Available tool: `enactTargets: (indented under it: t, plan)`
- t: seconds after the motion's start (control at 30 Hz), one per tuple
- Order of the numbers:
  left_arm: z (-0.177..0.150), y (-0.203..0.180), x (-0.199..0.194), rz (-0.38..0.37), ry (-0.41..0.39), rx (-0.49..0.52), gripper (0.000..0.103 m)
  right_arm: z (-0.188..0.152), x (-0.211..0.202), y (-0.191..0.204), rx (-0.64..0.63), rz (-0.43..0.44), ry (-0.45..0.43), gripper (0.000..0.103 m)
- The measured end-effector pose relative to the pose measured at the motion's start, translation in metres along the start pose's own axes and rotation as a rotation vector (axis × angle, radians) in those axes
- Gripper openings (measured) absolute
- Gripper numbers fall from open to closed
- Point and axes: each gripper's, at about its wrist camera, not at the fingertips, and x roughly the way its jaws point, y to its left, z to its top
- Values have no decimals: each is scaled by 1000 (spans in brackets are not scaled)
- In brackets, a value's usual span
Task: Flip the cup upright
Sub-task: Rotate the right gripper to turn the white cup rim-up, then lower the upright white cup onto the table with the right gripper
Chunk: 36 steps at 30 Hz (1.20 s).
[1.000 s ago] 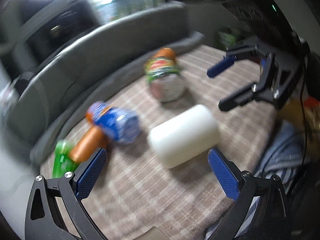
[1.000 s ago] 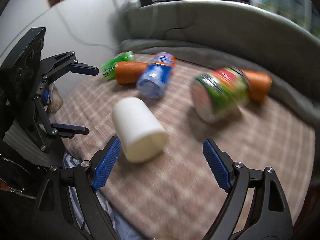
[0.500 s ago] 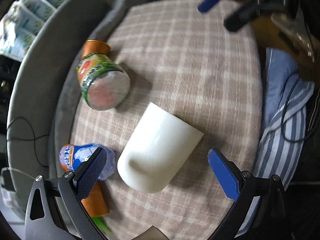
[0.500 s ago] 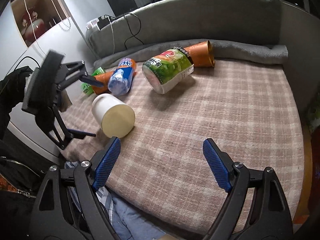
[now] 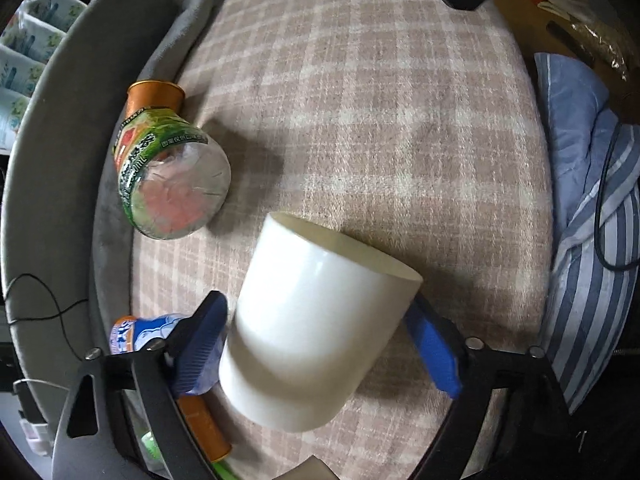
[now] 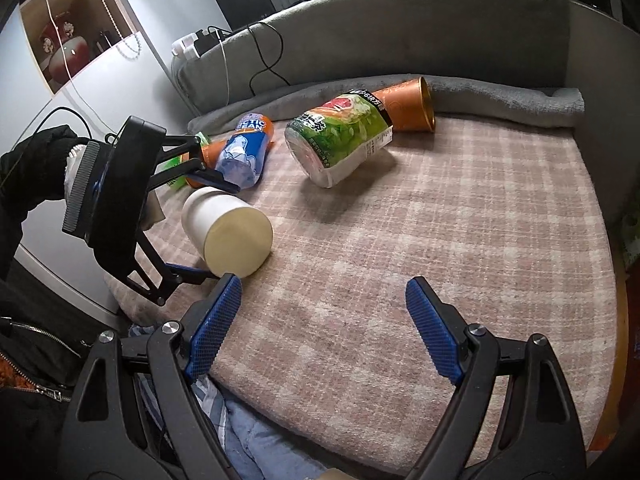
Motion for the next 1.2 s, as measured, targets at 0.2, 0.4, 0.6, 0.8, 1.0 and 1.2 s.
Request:
enactTargets:
  t: [0.2,0.4,0.6,0.8,1.0,1.2]
  plan:
    - [0,7,-3,-13,-46,-50,86,1,2,3,2,-2,4,87]
    - [-7,23,-10,-13,-97,-168,85,4,2,14,-25,2,-9,87]
    - [-23,43,-20,-16,-166,-315,80,8,1,23,-40,12,-20,87]
    - [-37,54,-23,-21,-240,-441,78,14,3,34,-60,13,-26,87]
    - [-53,61,-28,-54,-350,-594,77,19,6,42,-71,13,-33,87]
    - [-69,62,-30,-59,-440,-743,77,24,12,50,-79,-1,-46,87]
